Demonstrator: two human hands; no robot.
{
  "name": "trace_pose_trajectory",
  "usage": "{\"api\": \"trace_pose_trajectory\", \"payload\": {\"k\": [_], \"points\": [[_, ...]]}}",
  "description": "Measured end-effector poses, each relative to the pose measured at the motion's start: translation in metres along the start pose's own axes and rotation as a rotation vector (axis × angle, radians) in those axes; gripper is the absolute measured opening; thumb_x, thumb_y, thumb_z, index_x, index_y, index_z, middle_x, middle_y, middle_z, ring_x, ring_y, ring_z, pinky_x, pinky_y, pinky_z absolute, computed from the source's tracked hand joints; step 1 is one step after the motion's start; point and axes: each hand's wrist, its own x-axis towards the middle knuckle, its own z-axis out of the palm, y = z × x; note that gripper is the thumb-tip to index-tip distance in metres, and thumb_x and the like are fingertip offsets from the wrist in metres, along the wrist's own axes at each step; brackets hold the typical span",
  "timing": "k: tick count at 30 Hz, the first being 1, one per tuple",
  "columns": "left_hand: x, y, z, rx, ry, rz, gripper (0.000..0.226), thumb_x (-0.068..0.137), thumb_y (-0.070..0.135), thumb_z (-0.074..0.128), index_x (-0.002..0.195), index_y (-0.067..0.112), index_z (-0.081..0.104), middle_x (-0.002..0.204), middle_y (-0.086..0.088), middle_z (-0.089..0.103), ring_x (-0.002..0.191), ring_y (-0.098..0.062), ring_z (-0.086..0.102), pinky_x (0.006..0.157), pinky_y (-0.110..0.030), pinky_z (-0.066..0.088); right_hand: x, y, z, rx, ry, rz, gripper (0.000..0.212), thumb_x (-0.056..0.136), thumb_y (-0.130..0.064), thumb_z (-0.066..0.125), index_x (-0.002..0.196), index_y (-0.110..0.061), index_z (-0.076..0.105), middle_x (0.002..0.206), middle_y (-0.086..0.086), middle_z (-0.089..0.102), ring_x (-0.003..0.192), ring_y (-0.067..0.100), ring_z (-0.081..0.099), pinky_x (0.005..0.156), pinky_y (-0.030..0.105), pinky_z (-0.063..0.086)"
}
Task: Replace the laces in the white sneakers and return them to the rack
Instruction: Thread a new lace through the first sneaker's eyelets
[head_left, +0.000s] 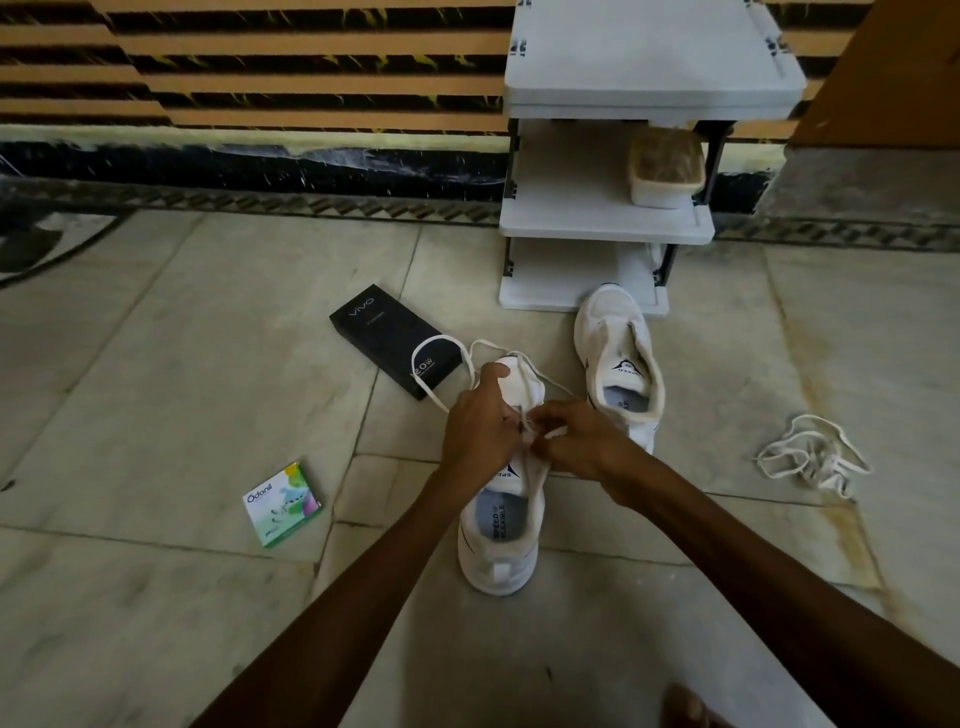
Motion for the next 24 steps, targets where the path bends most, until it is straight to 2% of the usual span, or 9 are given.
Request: {"api": "trace_pose_trajectory", "payload": {"k": [4, 7, 10, 12, 14, 18, 21, 22, 24], "points": [[0.008, -0.009, -0.004, -0.237, -0.151, -0.185, 0.057, 0.082, 0.003, 0.066, 0.134, 0.014, 0.048, 0.1, -0.009, 0.072, 0.1, -0.024, 0.066, 0.09, -0.04, 0.054, 0.007, 0.007, -0.002, 0.206, 0.073, 0.061, 0.017, 0.089, 0.006, 0.054, 0.102, 0.002, 0.064, 0.078, 0.015, 0.064, 0.075, 0.029, 0.066, 0.081, 0.053, 0.057], [0.01, -0.014, -0.008, -0.338, -0.214, -0.239, 0.065, 0.08, -0.006, 0.067, 0.138, 0.011, 0.043, 0.096, -0.01, 0.073, 0.101, -0.024, 0.066, 0.089, -0.037, 0.054, 0.014, 0.015, 0.009, -0.092, 0.291, -0.093, 0.009, 0.079, -0.005, 0.07, 0.081, -0.013, 0.07, 0.072, 0.003, 0.071, 0.068, 0.022, 0.07, 0.068, 0.039, 0.06], [0.005, -0.013, -0.006, -0.287, -0.207, -0.178, 0.071, 0.081, -0.003, 0.069, 0.143, 0.012, 0.037, 0.1, -0.01, 0.072, 0.096, -0.019, 0.065, 0.083, -0.028, 0.051, 0.014, 0.01, 0.016, -0.336, 0.409, -0.176, 0.012, 0.078, -0.008, 0.066, 0.076, -0.019, 0.07, 0.073, -0.007, 0.068, 0.071, 0.014, 0.067, 0.052, 0.014, 0.039], [0.003, -0.013, -0.003, -0.234, -0.17, -0.14, 0.071, 0.083, 0.002, 0.071, 0.144, 0.012, 0.036, 0.103, -0.009, 0.072, 0.096, -0.017, 0.065, 0.083, -0.026, 0.05, 0.014, 0.005, 0.015, -0.475, 0.424, -0.188, 0.011, 0.08, -0.008, 0.063, 0.083, -0.017, 0.069, 0.082, -0.004, 0.067, 0.077, 0.015, 0.064, 0.051, 0.017, 0.031], [0.003, -0.014, -0.001, -0.206, -0.162, -0.131, 0.072, 0.084, 0.007, 0.071, 0.145, 0.014, 0.034, 0.108, -0.011, 0.071, 0.1, -0.019, 0.066, 0.083, -0.025, 0.048, 0.012, -0.002, 0.005, -0.508, 0.477, -0.267, 0.011, 0.079, -0.005, 0.063, 0.084, -0.015, 0.066, 0.084, 0.0, 0.066, 0.077, 0.018, 0.064, 0.058, 0.023, 0.038], [0.004, -0.015, 0.002, -0.124, -0.174, -0.086, 0.075, 0.086, 0.008, 0.069, 0.149, 0.014, 0.028, 0.109, -0.01, 0.07, 0.103, -0.02, 0.065, 0.086, -0.021, 0.046, -0.014, -0.062, -0.032, -0.028, 0.645, -0.563, 0.017, 0.084, 0.003, 0.058, 0.08, -0.014, 0.059, 0.078, -0.001, 0.066, 0.073, 0.012, 0.064, 0.068, 0.027, 0.052], [0.001, -0.011, 0.0, -0.099, -0.165, -0.062, 0.073, 0.087, 0.007, 0.067, 0.149, 0.012, 0.028, 0.1, -0.006, 0.068, 0.091, -0.011, 0.059, 0.083, -0.014, 0.041, -0.038, -0.111, -0.063, 0.667, 0.372, -0.571, 0.015, 0.096, -0.002, 0.045, 0.086, -0.011, 0.052, 0.082, 0.004, 0.069, 0.074, 0.016, 0.068, 0.07, 0.03, 0.057], [0.0, -0.009, 0.0, -0.095, -0.158, -0.041, 0.072, 0.087, 0.005, 0.067, 0.148, 0.014, 0.03, 0.093, -0.003, 0.065, 0.087, -0.009, 0.057, 0.082, -0.014, 0.043, -0.042, -0.117, -0.067, 0.748, 0.259, -0.532, 0.016, 0.097, -0.002, 0.042, 0.088, -0.011, 0.051, 0.077, 0.003, 0.067, 0.066, 0.014, 0.065, 0.063, 0.027, 0.055], [-0.001, -0.005, 0.001, -0.061, -0.114, 0.013, 0.069, 0.086, 0.005, 0.068, 0.145, 0.018, 0.035, 0.09, 0.003, 0.06, 0.087, -0.009, 0.057, 0.081, -0.017, 0.045, -0.034, -0.106, -0.061, 0.53, 0.168, -0.382, 0.013, 0.096, -0.004, 0.044, 0.089, -0.011, 0.054, 0.071, 0.001, 0.062, 0.054, 0.007, 0.055, 0.051, 0.023, 0.046]]}}
